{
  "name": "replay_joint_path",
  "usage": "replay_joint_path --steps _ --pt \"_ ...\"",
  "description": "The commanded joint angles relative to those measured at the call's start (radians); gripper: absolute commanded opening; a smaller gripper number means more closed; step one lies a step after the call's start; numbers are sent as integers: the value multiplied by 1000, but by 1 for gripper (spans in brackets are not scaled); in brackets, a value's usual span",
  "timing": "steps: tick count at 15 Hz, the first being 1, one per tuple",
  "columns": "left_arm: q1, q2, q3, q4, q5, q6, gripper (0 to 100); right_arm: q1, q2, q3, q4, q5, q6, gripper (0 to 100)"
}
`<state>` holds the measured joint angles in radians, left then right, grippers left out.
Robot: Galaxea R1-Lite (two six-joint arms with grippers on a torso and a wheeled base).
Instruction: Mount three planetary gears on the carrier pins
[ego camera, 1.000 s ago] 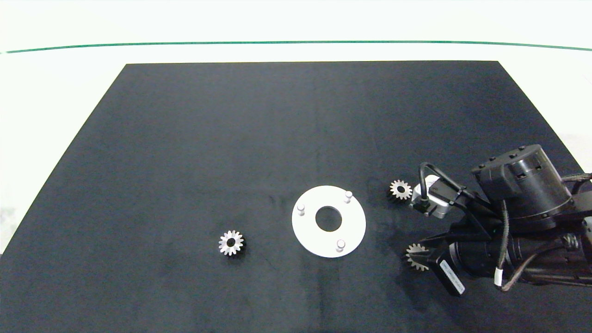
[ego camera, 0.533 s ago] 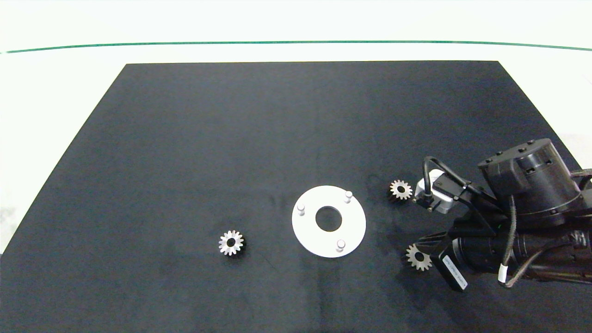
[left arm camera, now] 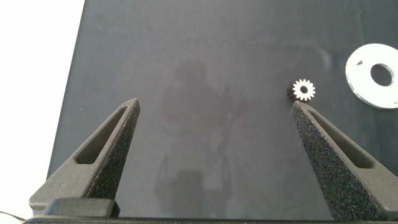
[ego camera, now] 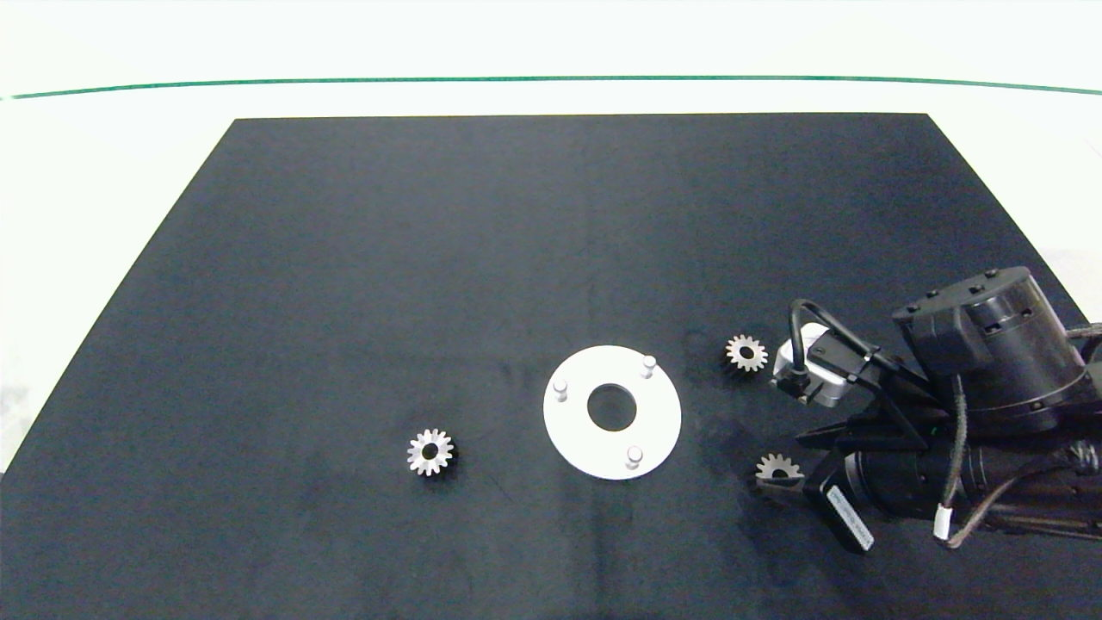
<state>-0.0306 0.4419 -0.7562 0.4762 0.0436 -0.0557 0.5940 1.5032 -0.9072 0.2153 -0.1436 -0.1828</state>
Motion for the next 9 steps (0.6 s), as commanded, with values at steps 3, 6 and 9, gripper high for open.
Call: replay_joint_path --steps 3,6,9 --pt "0 0 1 2 1 -1 100 -5 31 22 -4 21 17 100" --pt "0 -3 0 2 1 -1 100 -5 29 50 -11 21 19 100" --pt "0 -2 0 2 -1 -1 100 -5 15 90 -63 21 19 99"
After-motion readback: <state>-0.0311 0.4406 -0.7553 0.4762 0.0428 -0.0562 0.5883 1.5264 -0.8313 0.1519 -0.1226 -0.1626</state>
